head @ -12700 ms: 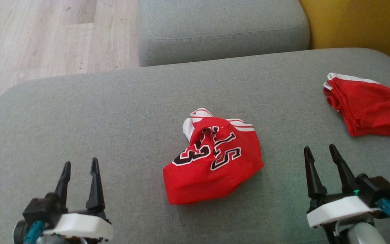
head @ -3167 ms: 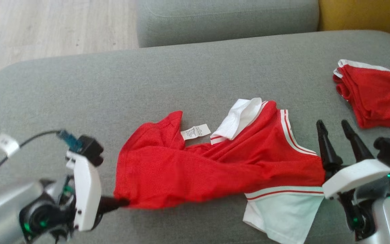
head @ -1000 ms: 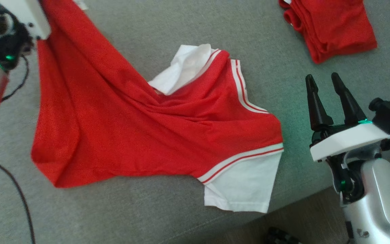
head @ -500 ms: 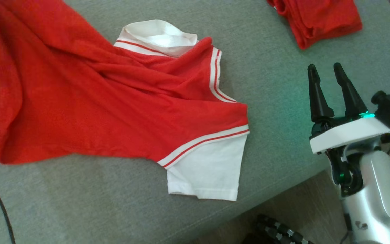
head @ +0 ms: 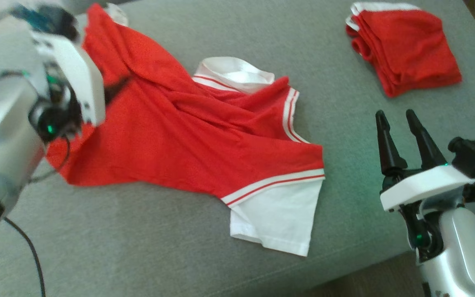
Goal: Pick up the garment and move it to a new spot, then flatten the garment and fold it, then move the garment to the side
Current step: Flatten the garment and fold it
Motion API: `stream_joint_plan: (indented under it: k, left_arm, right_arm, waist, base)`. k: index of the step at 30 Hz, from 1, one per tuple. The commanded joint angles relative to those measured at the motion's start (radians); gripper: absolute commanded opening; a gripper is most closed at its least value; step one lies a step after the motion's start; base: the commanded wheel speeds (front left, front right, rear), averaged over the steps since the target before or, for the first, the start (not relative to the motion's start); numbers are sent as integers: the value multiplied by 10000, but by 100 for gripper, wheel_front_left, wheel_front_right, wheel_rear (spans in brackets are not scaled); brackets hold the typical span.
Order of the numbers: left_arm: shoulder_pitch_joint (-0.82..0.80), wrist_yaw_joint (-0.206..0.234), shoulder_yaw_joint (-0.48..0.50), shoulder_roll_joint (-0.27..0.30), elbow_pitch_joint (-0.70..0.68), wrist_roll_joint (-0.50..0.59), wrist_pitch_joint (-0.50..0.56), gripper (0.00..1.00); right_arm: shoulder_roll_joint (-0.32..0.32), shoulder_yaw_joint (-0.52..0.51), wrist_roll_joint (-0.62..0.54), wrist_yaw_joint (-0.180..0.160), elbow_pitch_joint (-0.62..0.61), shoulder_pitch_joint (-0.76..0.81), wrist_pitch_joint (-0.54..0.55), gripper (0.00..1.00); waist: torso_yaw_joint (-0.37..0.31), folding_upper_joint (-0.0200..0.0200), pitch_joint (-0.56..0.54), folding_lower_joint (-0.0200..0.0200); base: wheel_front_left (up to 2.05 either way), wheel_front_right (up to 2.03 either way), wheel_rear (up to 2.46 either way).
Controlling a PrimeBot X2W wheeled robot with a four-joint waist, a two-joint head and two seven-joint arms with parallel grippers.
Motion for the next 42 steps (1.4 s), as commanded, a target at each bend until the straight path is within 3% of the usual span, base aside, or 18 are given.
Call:
stream_joint_plan:
  k: [1,8,22,24,25,34,38,42]
  left_arm:
    - [-234,-6,105,848,-739,-274,618,100]
    - [131,-8,-532,2076,-2440,241,2484,100]
    - [688,-9,-681,2754,-2957,643,4334,100]
    - [746,-9,-685,2749,-2952,624,4414,40]
    - [761,-9,-686,2741,-2957,645,4427,0]
    - [1009,-9,-455,2646,-3287,113,3854,0]
    - [1453,-9,260,2800,-3801,-1240,3399,0]
    - [2038,-9,663,3491,-4510,-2302,3437,0]
  right_arm:
    - [-126,125,-114,73,-413,-5,66,100]
    - [-60,232,-159,73,-704,153,298,100]
    - [-124,270,-95,73,-722,107,337,100]
    - [-117,246,-118,73,-678,131,338,100]
    - [-106,246,-129,73,-667,142,344,100]
    - [-114,190,-208,73,-562,303,414,100]
    - [-102,127,-253,73,-570,482,536,100]
    - [-87,-13,-309,73,-659,693,711,100]
  waist:
    - [474,0,-515,0]
    - [472,0,-469,0]
    - [49,0,-84,0]
    - [75,0,-170,0]
    - [99,0,-218,0]
    - [631,0,-947,0]
    - [985,0,-1351,0]
    - [1280,0,-1542,0]
  base:
    - [0,0,0]
    - [0,0,0]
    - [0,0,0]
    - [0,0,0]
    - [0,0,0]
    - [0,0,0]
    - [0,0,0]
    - [0,0,0]
